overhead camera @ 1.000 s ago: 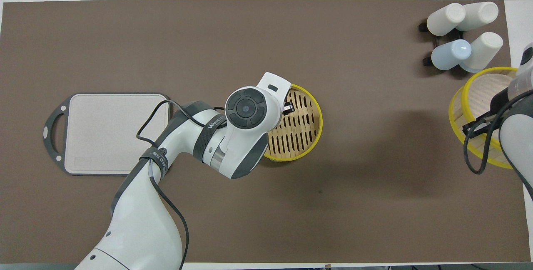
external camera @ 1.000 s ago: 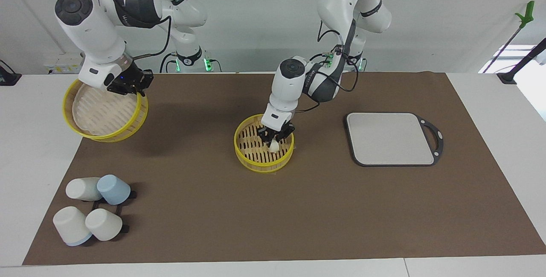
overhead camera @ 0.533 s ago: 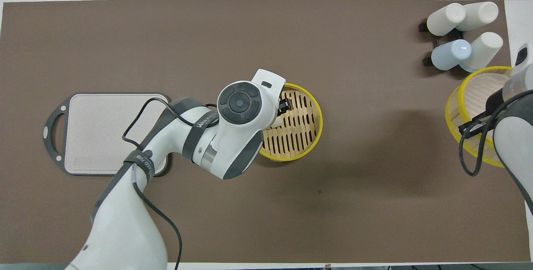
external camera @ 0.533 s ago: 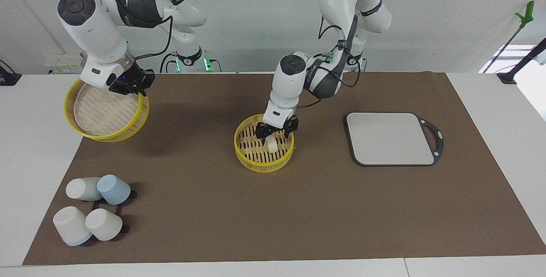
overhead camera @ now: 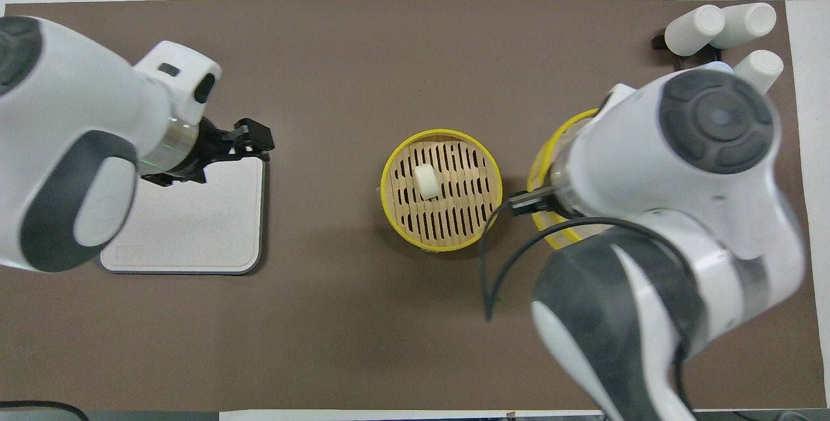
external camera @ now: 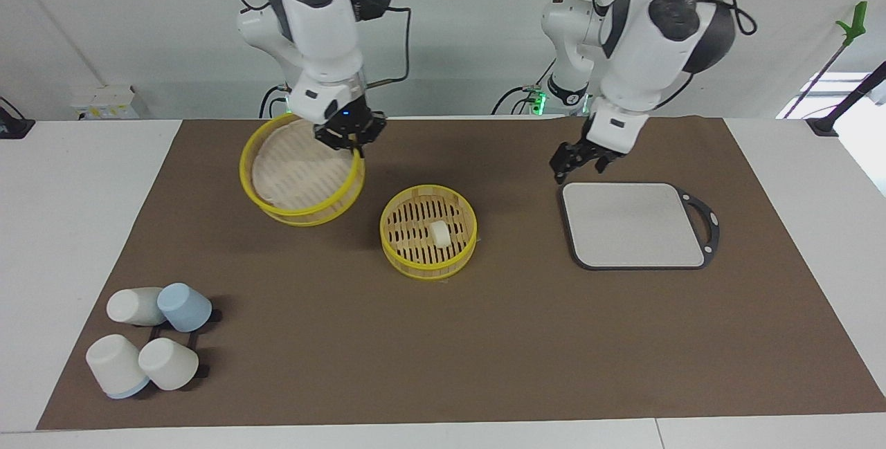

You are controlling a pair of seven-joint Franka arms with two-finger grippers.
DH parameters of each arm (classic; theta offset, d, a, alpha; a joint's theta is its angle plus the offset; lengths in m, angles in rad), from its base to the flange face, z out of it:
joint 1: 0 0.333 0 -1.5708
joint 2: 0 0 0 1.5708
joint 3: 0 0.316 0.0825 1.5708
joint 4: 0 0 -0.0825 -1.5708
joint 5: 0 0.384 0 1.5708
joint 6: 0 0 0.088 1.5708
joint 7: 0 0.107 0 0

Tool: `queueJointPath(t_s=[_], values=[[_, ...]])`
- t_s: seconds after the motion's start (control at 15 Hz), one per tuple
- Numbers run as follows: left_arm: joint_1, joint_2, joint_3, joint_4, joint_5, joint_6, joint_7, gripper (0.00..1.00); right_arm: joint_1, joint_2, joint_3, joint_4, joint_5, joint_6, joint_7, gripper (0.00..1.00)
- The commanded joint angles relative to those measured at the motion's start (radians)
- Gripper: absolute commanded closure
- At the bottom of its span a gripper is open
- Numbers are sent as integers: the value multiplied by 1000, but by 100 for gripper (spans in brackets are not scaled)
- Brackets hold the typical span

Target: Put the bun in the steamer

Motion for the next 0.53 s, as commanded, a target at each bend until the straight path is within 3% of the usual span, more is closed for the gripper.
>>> queueJointPath(t_s=[0.0, 0.13, 0.47], values=[[139, -54, -15, -24, 6, -79, 246, 0, 130, 233, -7, 180, -7, 129, 190, 100], [188, -77, -15, -24, 9, -111, 344, 0, 139, 273, -5, 165, -32, 244, 190, 100], [205, -125, -15, -26, 70, -168, 437, 0, 210, 360, -5, 162, -142, 328, 239, 100]])
